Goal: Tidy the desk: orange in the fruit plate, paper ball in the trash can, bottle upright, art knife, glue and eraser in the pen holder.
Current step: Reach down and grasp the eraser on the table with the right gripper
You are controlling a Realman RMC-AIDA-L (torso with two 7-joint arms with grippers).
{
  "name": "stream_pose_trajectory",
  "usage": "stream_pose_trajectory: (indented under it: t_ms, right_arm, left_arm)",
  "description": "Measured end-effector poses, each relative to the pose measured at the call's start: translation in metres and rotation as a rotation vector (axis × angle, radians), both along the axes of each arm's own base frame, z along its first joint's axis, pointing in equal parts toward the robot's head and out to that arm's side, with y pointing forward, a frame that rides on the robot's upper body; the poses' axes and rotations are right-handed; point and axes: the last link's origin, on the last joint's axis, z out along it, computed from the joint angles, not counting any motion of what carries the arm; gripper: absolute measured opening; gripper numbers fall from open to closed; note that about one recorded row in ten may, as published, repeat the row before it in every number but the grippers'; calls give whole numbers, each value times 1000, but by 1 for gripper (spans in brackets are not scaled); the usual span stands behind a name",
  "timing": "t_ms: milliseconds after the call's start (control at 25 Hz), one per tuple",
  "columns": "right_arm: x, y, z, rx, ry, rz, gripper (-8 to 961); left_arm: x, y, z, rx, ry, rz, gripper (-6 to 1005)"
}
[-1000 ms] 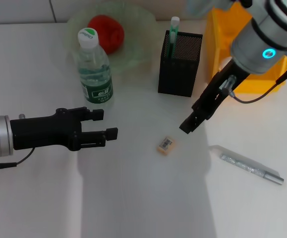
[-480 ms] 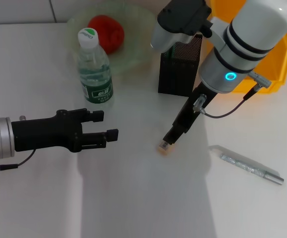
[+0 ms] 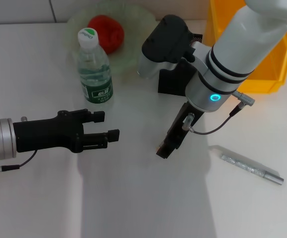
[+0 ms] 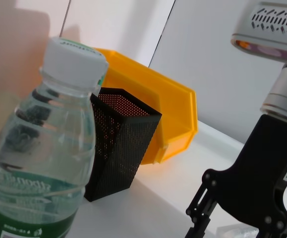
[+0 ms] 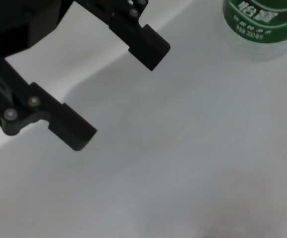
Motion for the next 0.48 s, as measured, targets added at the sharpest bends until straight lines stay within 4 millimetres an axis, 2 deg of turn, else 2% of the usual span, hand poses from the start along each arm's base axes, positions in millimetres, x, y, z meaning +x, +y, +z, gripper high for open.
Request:
stream_pose_trajectory:
  t_ms: [480]
  right_arm:
    - [4,0,-7,18,2,-8,628]
  left_arm:
    - [2,0,-3,-1,-6,-1,782]
